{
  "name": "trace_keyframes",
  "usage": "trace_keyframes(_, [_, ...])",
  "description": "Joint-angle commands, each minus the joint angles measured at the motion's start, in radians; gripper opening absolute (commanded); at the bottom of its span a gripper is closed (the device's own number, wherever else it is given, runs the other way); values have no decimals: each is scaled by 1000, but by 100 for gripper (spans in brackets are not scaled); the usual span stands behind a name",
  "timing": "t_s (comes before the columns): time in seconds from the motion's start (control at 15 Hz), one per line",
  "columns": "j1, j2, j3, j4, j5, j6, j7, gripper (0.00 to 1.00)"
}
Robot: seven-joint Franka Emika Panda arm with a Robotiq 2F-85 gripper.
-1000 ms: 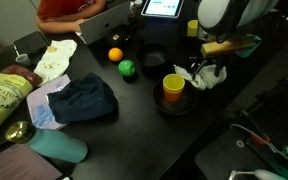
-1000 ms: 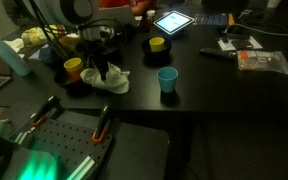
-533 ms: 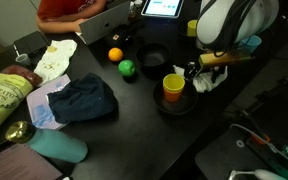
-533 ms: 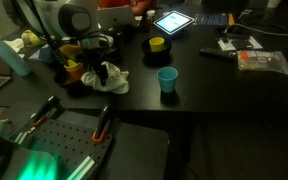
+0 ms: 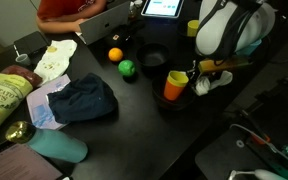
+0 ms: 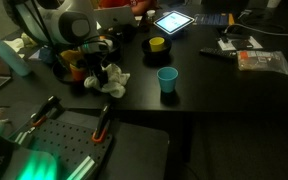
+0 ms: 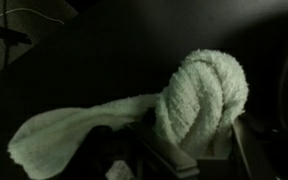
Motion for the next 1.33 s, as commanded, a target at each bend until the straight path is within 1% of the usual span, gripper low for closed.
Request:
trace_keyframes(0.0, [88, -38, -78, 11, -73, -43, 33, 23])
trace_keyframes(0.07, [89, -49, -81, 18, -88, -70, 25, 13])
trace_keyframes(0.13, [101, -65, -97, 29, -113, -105, 29, 7])
trace_keyframes(0.2, [118, -74, -113, 42, -139, -126, 39, 3])
trace_keyframes(0.27, [126, -85, -120, 59, -165, -160, 40, 4])
trace_keyframes(0.33, [137, -95, -129, 77, -196, -188, 45, 8])
trace_keyframes(0.6, [177, -141, -145, 158, -339, -273, 86, 8])
trace_keyframes(0.8, [206, -175, -155, 231, -472, -327, 137, 8])
trace_keyframes(0.93, [208, -191, -143, 279, -542, -345, 160, 8])
trace_keyframes(1.07, [199, -183, -118, 334, -572, -329, 164, 8])
trace_keyframes(1.27, [169, -108, -78, 420, -543, -288, 127, 8])
